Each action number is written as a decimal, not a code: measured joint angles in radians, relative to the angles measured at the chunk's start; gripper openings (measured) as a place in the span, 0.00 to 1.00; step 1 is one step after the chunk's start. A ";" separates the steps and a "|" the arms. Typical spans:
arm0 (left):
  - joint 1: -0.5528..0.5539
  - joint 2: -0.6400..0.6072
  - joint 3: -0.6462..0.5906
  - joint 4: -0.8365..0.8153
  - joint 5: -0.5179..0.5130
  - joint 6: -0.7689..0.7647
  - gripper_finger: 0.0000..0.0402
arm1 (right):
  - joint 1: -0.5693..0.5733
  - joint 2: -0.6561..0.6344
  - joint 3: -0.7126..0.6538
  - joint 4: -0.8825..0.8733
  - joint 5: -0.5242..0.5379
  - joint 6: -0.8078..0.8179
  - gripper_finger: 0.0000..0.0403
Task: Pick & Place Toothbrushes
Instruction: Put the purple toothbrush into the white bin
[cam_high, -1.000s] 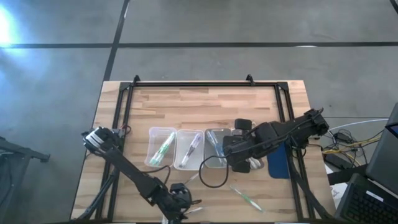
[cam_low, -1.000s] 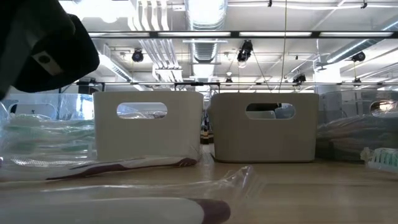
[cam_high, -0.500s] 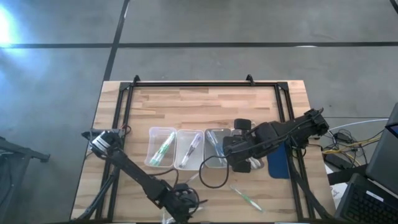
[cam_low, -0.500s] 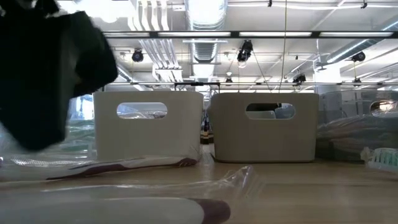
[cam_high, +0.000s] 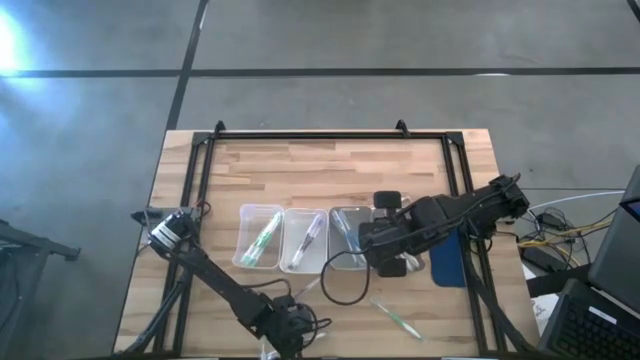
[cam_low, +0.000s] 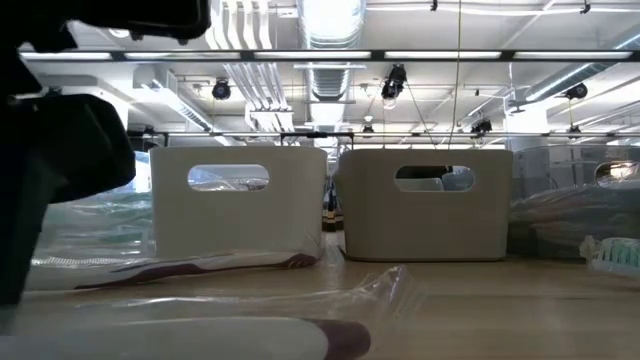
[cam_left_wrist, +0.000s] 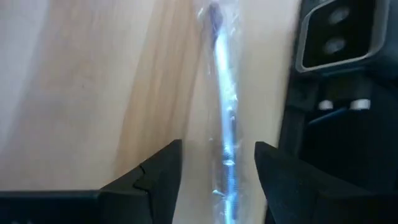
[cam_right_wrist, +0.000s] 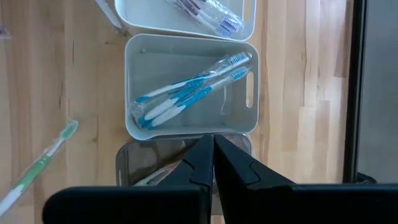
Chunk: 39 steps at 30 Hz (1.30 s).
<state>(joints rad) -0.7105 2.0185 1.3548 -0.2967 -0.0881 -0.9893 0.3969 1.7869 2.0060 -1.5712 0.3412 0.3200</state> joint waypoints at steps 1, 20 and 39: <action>0.000 0.007 0.000 0.002 0.005 -0.007 0.51 | 0.000 0.000 0.000 0.000 0.000 -0.006 0.02; -0.005 0.056 0.002 0.018 0.043 0.078 0.25 | -0.002 -0.007 0.000 0.000 0.002 -0.044 0.02; 0.004 0.001 0.022 -0.031 0.018 0.184 0.04 | -0.002 -0.014 0.000 0.000 0.000 -0.040 0.02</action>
<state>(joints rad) -0.7067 2.0197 1.3767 -0.3273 -0.0703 -0.8055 0.3946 1.7729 2.0060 -1.5713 0.3414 0.2802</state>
